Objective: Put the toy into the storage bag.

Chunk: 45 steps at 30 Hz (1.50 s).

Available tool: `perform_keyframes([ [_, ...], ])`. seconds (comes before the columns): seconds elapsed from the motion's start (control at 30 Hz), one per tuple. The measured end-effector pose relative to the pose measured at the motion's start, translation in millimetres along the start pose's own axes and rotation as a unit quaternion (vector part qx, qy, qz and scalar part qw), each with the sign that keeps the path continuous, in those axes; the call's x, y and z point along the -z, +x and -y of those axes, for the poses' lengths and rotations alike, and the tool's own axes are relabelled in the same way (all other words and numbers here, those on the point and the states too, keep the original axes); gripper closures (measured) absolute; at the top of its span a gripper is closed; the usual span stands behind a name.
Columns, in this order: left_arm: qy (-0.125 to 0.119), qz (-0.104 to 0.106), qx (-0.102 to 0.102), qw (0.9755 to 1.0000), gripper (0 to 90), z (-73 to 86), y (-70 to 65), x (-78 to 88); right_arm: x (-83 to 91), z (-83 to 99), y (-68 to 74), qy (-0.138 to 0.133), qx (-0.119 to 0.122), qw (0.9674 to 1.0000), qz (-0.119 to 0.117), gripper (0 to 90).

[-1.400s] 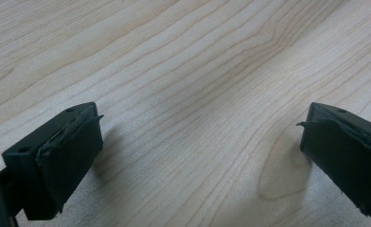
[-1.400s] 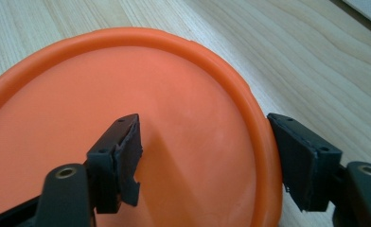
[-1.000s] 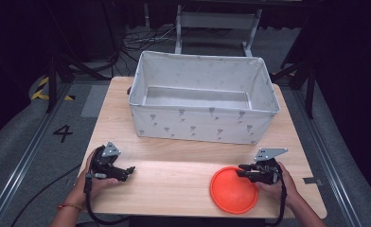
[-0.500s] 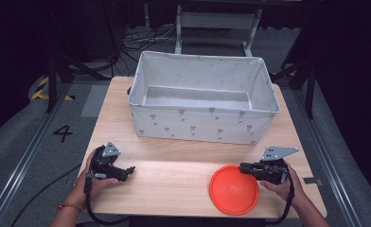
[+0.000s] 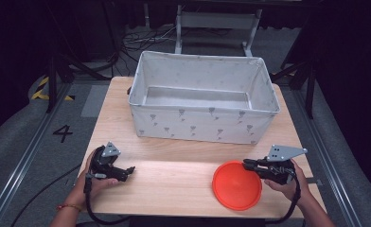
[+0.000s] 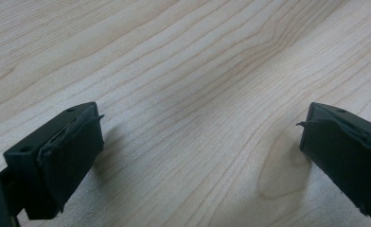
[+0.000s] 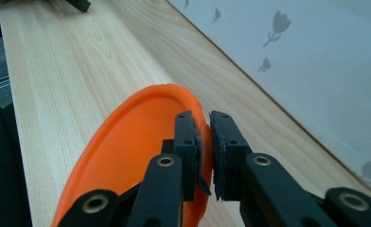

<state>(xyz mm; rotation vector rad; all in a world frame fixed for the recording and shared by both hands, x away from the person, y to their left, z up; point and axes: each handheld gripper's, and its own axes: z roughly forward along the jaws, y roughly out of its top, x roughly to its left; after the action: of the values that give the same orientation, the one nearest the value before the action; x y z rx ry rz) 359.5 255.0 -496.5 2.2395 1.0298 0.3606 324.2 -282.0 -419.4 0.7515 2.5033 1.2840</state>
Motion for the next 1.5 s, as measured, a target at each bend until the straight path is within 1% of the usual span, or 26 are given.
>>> perform_keyframes([
  [0.1,-0.001,-0.001,0.000,1.0000,0.7,0.0,0.1,0.0,4.8,-7.3,2.4,-0.004,0.012,0.9999,0.006,82.4],
  [0.13,-0.001,0.000,0.000,1.0000,0.7,0.0,0.0,0.0,7.1,-13.0,4.2,-0.004,0.022,0.9997,0.009,82.4],
  [0.17,0.000,-0.001,-0.001,1.0000,0.7,0.0,0.1,0.1,7.1,-13.0,4.2,-0.004,0.022,0.9997,0.009,82.4],
  [0.23,0.001,0.001,0.001,1.0000,0.7,0.2,-0.1,0.3,9.0,-19.9,6.2,-0.006,0.032,0.9994,0.011,82.4],
  [0.33,0.001,0.001,0.001,1.0000,0.8,0.3,-0.2,0.4,10.7,-29.8,10.0,-0.003,0.049,0.9987,0.014,82.5],
  [0.4,0.001,0.001,0.001,1.0000,0.8,0.3,-0.2,0.4,11.4,-34.9,13.0,0.004,0.062,0.9980,0.017,82.5],
  [0.53,0.001,0.001,0.001,1.0000,0.8,0.3,-0.2,0.4,13.8,-43.4,17.9,0.015,0.080,0.9965,0.019,82.6],
  [0.6,0.001,0.001,0.001,1.0000,0.8,0.3,-0.2,0.4,15.8,-47.1,19.1,0.018,0.085,0.9959,0.021,82.6],
  [0.77,0.001,0.001,0.001,1.0000,0.8,0.3,-0.2,0.4,23.5,-56.0,20.2,0.015,0.094,0.9951,0.025,82.6],
  [0.87,0.001,0.001,0.001,1.0000,0.8,0.3,-0.2,0.4,27.3,-59.6,20.9,0.012,0.096,0.9950,0.027,82.6],
  [1.0,0.001,0.001,0.001,1.0000,0.8,0.3,-0.2,0.4,37.9,-69.4,21.7,0.013,0.100,0.9945,0.030,82.6],
  [1.03,0.001,0.001,0.001,1.0000,0.8,0.3,-0.2,0.4,37.9,-69.4,21.7,0.013,0.100,0.9945,0.030,82.6],
  [1.07,0.001,0.001,0.001,1.0000,0.8,0.3,-0.2,0.4,43.6,-74.7,21.0,0.014,0.100,0.9943,0.034,82.6],
  [1.1,0.001,0.001,0.001,1.0000,0.8,0.3,-0.2,0.4,43.6,-74.7,21.0,0.014,0.100,0.9943,0.034,82.6],
  [1.13,0.001,0.001,0.001,1.0000,0.8,0.3,-0.2,0.4,48.5,-79.2,19.8,0.015,0.100,0.9942,0.037,82.6],
  [1.2,0.001,0.001,0.001,1.0000,0.8,0.3,-0.2,0.4,53.1,-83.1,18.8,0.016,0.102,0.9938,0.042,82.6],
  [1.3,0.001,0.001,0.001,1.0000,0.8,0.3,-0.2,0.4,61.6,-89.7,16.6,0.012,0.103,0.9935,0.048,82.6],
  [1.33,0.001,0.001,0.001,1.0000,0.7,0.3,-0.2,0.4,61.6,-89.7,16.6,0.012,0.103,0.9935,0.048,82.6],
  [1.43,0.001,0.001,0.001,1.0000,0.7,0.3,-0.1,0.4,71.4,-97.1,13.9,0.005,0.100,0.9936,0.052,82.6],
  [1.5,0.001,0.001,0.001,1.0000,0.8,0.3,-0.2,0.4,79.0,-104.6,12.5,0.004,0.103,0.9929,0.060,82.6],
])
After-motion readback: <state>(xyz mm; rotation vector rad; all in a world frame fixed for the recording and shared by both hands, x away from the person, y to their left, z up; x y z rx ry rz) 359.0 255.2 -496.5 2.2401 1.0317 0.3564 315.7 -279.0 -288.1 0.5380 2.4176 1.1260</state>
